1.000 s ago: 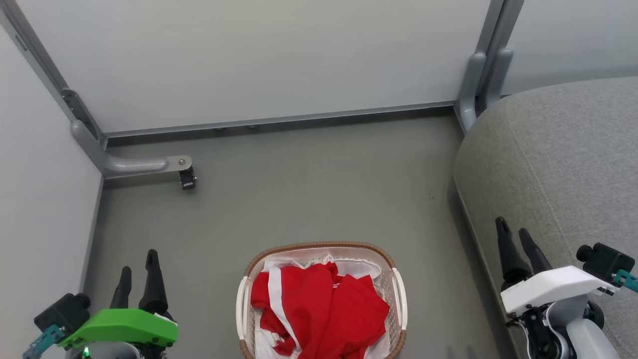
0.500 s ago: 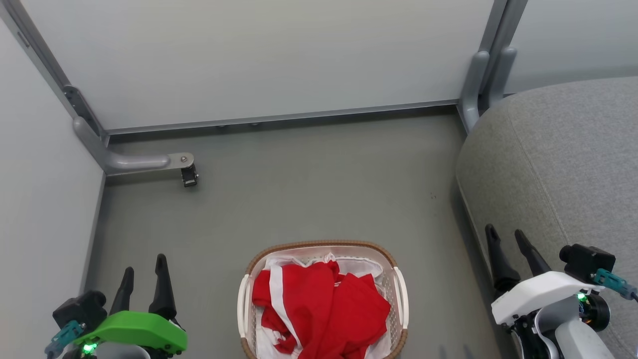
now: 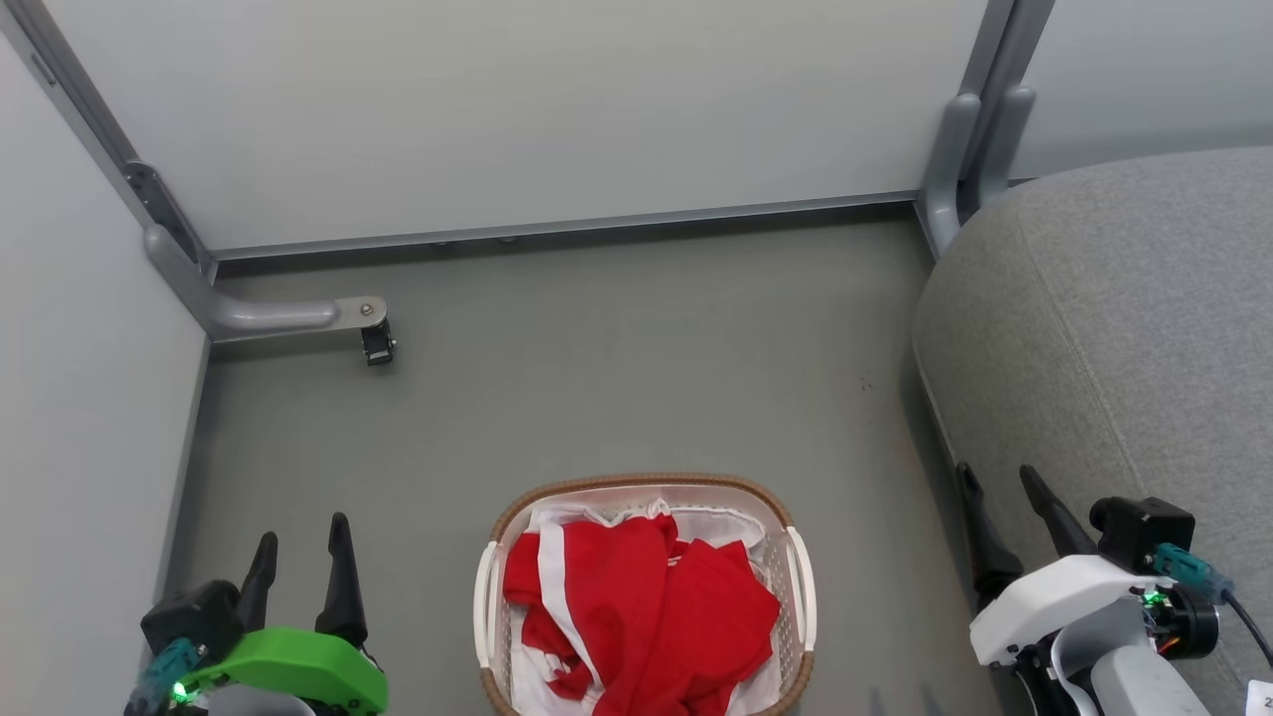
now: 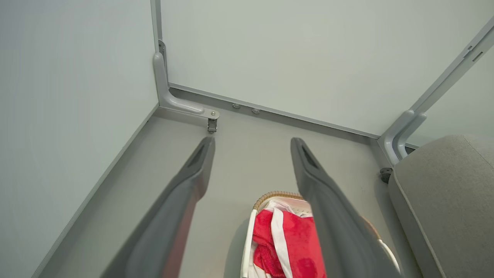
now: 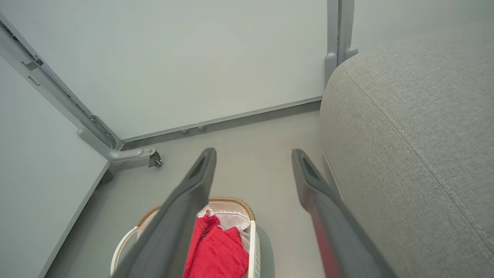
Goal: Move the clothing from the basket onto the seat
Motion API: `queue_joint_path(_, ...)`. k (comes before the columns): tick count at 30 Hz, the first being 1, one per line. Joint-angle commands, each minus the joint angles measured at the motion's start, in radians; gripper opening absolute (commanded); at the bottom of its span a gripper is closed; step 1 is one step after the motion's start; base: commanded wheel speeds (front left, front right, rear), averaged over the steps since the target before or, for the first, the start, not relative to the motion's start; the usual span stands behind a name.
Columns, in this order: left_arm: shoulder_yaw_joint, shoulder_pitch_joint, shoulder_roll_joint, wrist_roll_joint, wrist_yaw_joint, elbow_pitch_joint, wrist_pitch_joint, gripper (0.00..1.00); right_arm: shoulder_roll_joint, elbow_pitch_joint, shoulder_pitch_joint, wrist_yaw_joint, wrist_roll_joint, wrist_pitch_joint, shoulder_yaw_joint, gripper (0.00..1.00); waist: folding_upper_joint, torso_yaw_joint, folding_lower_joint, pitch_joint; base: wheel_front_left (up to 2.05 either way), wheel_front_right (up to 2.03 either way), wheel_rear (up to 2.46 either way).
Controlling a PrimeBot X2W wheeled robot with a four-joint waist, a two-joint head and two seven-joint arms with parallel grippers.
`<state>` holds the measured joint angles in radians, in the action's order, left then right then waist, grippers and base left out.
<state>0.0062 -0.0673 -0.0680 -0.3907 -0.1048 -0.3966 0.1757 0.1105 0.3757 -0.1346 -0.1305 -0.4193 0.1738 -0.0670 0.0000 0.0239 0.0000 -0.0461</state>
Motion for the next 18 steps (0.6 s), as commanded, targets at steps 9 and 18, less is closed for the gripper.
queue_joint_path(9,0.009,-0.005,0.000,0.102,0.001,0.008,0.029,1.00,0.009,0.010,-0.030,0.000,0.103,0.031,0.006,1.00,0.0000,0.005,0.0000,-0.020,0.00,0.00,0.00)
queue_joint_path(18,0.009,-0.013,0.003,0.181,-0.007,-0.002,0.048,1.00,0.008,0.012,-0.037,0.000,0.191,0.051,0.011,1.00,0.0000,0.008,0.0000,-0.038,0.00,0.00,0.00)
